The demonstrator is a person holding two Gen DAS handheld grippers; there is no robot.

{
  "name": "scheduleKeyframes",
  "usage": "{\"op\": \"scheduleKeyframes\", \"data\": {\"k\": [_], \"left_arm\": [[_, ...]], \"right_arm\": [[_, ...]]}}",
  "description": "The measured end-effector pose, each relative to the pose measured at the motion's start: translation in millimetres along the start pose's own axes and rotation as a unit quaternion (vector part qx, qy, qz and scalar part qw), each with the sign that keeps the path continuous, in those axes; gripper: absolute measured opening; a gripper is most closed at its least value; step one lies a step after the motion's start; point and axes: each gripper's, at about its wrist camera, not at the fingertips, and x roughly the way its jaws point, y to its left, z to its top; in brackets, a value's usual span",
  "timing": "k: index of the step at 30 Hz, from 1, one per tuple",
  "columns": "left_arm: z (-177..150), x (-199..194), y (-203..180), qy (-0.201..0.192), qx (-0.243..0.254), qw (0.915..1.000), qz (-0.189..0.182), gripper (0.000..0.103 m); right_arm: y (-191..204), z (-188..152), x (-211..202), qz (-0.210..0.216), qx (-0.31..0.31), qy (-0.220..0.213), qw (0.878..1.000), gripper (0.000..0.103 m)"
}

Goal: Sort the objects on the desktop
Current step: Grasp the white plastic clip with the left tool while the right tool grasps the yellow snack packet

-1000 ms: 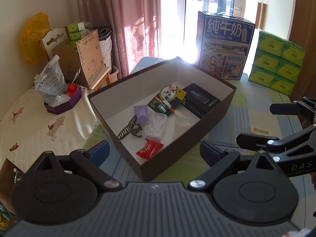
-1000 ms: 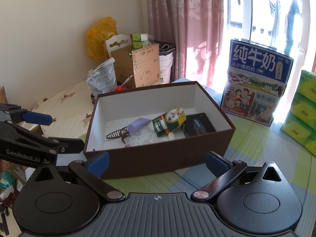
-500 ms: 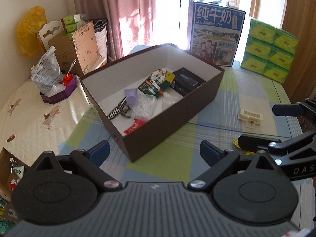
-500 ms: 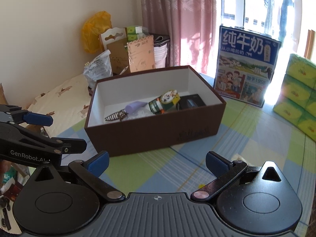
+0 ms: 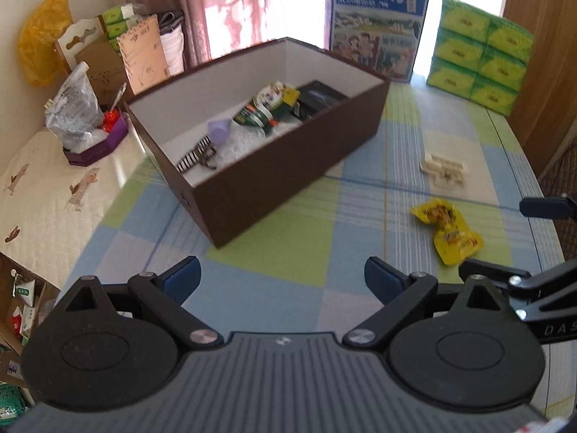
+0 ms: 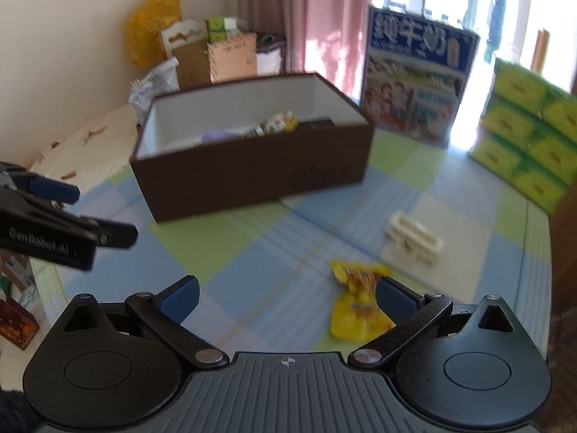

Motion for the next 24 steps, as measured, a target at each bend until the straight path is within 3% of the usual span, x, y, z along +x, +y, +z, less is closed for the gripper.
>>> {"op": "scheduleKeyframes", "data": {"k": [9,24], "left_arm": [[-1.5,23.2,-18.2,0.027,0.021,0.9991,-0.025,0.095],[23.1,91.6,-53.9,0.06,0.087,0.9911,-0.08,0.095]], "right_arm": [[-30.8,-30.4,9.5,-0.029,0.062,0.035,0.997,0.101],[-65.6,-42.9,44.6,-0.064,0.127,0.056,0.988,0.101]]}}
